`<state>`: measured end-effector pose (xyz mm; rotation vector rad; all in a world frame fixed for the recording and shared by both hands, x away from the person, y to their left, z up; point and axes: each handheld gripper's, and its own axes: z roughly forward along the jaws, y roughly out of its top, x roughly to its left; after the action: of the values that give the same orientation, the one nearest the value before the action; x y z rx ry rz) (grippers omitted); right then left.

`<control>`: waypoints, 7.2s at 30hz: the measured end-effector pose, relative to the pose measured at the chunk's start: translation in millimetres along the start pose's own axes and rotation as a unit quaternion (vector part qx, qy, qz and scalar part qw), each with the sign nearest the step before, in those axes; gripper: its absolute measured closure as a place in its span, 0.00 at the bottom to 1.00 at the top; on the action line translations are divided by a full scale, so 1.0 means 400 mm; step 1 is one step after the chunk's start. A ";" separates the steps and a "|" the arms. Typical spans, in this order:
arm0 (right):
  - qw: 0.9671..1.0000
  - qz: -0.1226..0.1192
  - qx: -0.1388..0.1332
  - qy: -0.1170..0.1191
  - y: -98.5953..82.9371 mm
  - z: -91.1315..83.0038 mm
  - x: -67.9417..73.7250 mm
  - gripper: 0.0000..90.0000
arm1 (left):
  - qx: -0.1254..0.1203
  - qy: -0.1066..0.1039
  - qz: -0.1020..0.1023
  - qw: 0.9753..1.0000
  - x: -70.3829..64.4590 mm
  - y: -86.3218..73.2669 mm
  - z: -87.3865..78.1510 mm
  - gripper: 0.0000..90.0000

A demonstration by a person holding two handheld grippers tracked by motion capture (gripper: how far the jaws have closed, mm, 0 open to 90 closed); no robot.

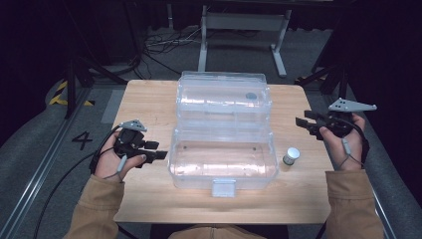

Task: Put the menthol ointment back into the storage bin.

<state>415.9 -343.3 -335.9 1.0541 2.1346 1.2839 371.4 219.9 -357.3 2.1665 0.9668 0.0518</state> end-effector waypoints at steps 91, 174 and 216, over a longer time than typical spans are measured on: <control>0.928 -0.057 0.363 0.066 -0.150 0.187 -0.007 0.50 | 0.027 0.028 -0.021 0.999 0.029 -0.029 0.001 0.49; 0.944 -0.176 0.246 0.135 0.059 0.029 0.196 0.56 | 0.036 0.044 -0.041 0.998 0.027 -0.074 -0.020 0.48; 0.892 -0.277 0.288 0.212 0.035 0.119 0.280 0.56 | 0.041 0.043 -0.039 0.997 0.030 -0.071 -0.015 0.48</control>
<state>384.9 -224.9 -344.3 0.2747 2.9620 0.6469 360.3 243.6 -374.4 2.2137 1.1194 0.0695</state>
